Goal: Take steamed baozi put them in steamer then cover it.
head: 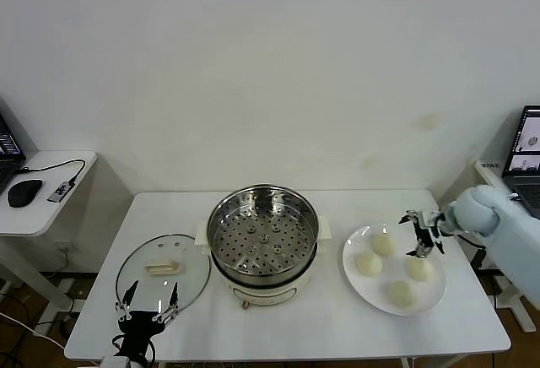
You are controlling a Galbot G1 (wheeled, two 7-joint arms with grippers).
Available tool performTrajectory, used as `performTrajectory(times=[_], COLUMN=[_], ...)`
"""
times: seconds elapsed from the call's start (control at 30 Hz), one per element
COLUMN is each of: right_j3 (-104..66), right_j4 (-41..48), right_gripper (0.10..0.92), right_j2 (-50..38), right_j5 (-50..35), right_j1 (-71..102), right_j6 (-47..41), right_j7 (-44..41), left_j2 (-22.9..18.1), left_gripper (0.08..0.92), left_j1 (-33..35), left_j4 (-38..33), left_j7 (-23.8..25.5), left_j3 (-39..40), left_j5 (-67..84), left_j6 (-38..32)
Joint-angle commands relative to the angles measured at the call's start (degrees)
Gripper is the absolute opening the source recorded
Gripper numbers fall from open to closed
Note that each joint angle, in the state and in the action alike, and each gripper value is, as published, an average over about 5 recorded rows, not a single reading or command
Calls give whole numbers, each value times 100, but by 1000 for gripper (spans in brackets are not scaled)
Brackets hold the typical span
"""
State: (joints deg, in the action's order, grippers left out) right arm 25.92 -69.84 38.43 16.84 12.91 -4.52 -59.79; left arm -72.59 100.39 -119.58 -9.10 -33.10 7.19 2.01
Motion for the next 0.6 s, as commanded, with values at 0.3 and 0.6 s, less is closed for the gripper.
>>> performTrajectory(times=[0.3, 0.6], right_j3=[696, 652], right_j4=[1042, 1219], right_gripper=[823, 781], right_j2=[785, 920], right_j5=[382, 465], right_j1=[-503, -463], right_j6=[66, 29], right_j7=[14, 89], left_j2=[59, 68], left_gripper=[823, 823], left_j1=[-34, -42], left_j4=[19, 39], left_j7=[15, 24], left_j3=[-86, -116], left_j5=[-5, -21], left_j6=[21, 17])
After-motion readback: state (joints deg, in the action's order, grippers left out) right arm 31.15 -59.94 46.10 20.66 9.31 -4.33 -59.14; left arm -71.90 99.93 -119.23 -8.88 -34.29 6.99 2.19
